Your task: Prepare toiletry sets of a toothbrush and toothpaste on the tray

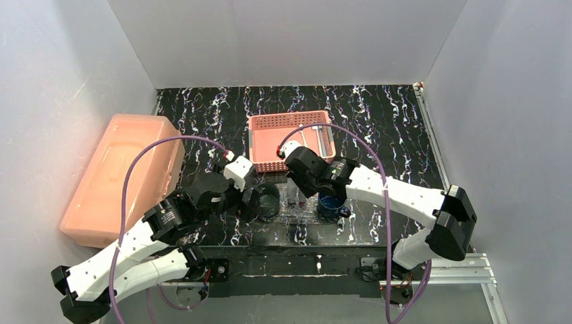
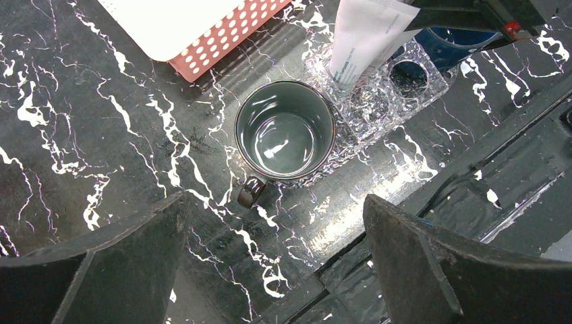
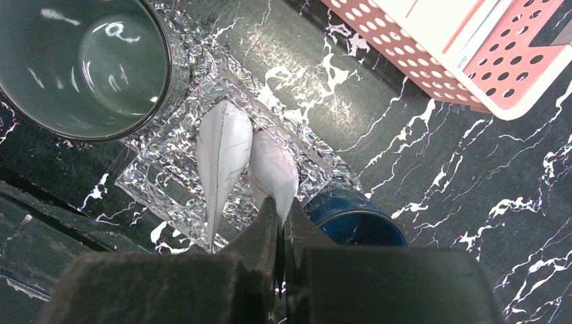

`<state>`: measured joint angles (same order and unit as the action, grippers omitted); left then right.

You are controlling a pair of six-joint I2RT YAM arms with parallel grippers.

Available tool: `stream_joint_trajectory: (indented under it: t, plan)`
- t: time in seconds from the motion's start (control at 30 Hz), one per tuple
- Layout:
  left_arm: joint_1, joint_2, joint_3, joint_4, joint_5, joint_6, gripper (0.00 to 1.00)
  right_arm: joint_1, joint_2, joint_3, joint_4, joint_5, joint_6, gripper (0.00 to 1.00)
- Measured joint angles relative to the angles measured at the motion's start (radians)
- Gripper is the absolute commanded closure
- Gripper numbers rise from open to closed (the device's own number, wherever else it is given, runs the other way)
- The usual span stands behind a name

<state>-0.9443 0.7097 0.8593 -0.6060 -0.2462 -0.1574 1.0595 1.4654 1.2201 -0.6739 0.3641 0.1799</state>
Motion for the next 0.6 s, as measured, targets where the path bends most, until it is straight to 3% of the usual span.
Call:
stream_joint_trajectory:
  t: [0.37, 0.6]
  plan:
    - [0.0, 0.002, 0.0, 0.0, 0.0, 0.0, 0.02, -0.001, 0.0, 0.0, -0.002, -0.004, 0.0, 0.66]
    - [0.002, 0.003, 0.0, 0.0, 0.0, 0.0, 0.02, -0.005, 0.0, 0.045, -0.029, 0.003, -0.003, 0.58]
